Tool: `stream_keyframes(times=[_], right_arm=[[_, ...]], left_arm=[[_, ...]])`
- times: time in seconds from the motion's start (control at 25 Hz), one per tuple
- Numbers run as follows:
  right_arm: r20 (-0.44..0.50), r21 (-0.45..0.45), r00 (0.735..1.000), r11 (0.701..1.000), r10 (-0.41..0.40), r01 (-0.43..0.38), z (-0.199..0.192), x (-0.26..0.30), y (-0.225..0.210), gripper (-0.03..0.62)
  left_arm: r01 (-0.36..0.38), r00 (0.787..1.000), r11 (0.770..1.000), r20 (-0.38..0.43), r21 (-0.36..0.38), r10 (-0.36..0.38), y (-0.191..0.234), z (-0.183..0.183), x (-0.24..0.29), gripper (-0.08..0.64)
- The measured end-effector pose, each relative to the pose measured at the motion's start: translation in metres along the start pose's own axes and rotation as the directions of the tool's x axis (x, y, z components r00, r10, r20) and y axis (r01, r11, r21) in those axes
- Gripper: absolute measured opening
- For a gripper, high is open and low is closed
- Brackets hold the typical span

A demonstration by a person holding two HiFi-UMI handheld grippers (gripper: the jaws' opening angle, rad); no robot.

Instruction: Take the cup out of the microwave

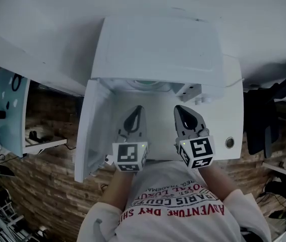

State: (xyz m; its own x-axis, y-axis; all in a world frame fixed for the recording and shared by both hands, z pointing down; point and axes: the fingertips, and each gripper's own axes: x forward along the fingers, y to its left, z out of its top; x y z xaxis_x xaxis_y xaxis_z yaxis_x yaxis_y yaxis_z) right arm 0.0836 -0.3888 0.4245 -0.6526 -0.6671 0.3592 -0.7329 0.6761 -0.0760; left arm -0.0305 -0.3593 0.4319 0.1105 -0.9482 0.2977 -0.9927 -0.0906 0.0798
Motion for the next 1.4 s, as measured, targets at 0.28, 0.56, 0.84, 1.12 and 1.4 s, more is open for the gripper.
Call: stream_keyframes(times=[0.28, 0.56, 0.84, 1.12, 1.4], right_arm=[[-0.05, 0.011, 0.994, 0.995, 0.097, -0.097, -0.01, 0.035, -0.012, 0.011], [-0.061, 0.008, 0.993, 0.995, 0.104, -0.103, -0.02, 0.052, -0.027, 0.011], [-0.12, 0.016, 0.984, 0.991, 0.134, -0.133, -0.035, 0.06, -0.03, 0.011], [-0.138, 0.003, 0.981, 0.99, 0.137, -0.138, -0.04, 0.067, -0.029, 0.011], [-0.138, 0.004, 0.983, 0.993, 0.118, -0.119, -0.043, 0.068, -0.031, 0.011]], left_arm=[[0.018, 1.0, 1.0, -0.005, -0.002, -0.018, -0.005, -0.019, 0.035, 0.009], [0.046, 0.998, 0.998, -0.044, -0.05, -0.048, 0.002, -0.051, 0.082, 0.207], [0.013, 0.998, 0.999, -0.056, -0.037, -0.016, 0.028, -0.057, 0.124, 0.364], [-0.008, 0.997, 1.0, -0.082, -0.025, 0.006, 0.038, -0.059, 0.153, 0.4], [-0.022, 0.999, 0.999, -0.048, 0.042, 0.024, 0.039, -0.048, 0.174, 0.4]])
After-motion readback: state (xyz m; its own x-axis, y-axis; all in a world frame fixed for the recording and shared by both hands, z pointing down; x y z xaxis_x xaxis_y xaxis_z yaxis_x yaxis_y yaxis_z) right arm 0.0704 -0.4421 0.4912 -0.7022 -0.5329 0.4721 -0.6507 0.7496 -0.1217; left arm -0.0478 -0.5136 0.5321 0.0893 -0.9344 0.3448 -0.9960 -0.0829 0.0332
